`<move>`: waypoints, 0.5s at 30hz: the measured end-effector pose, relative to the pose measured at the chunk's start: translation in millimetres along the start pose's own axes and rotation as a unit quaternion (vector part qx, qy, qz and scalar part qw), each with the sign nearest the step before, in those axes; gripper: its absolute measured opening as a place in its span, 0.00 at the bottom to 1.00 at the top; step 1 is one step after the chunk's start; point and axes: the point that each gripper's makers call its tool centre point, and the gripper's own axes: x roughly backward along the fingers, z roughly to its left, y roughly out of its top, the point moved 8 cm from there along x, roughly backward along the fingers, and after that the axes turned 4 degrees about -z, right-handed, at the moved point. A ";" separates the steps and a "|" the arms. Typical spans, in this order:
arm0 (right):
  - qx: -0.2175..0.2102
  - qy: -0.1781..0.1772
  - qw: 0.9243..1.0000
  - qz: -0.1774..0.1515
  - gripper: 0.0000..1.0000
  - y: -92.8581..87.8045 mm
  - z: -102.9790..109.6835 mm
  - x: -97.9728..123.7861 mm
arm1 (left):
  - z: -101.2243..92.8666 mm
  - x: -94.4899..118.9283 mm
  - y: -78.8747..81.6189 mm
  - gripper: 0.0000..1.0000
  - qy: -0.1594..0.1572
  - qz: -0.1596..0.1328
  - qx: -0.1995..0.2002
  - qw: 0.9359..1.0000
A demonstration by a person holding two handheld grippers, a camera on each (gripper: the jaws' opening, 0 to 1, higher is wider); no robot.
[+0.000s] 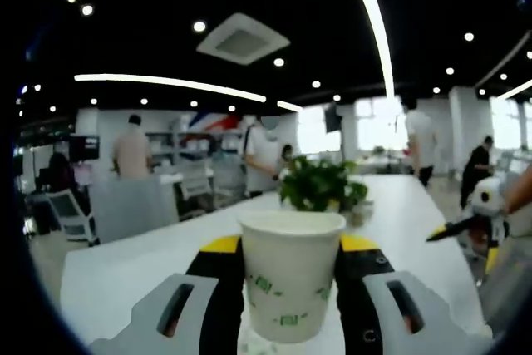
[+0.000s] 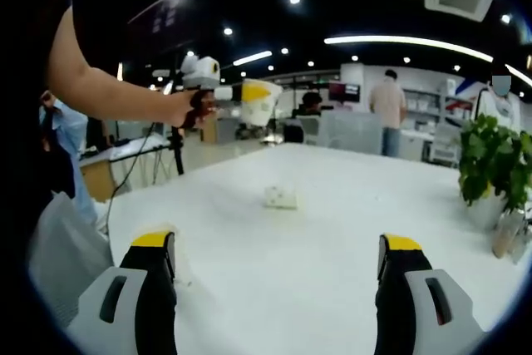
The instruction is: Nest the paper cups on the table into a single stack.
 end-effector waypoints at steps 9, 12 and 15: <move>-0.001 0.000 1.000 -0.004 1.00 2.3 2.1 0.1 | -14.2 9.4 -1.3 0.39 -0.001 0.005 -0.015 1.000; -0.006 -0.002 1.000 -0.007 1.00 3.3 2.4 -0.1 | -18.0 12.6 1.5 0.39 0.001 0.001 -0.022 1.000; -0.008 -0.003 1.000 -0.011 1.00 4.9 3.3 -0.8 | -19.6 15.9 6.1 0.39 0.007 -0.003 -0.029 1.000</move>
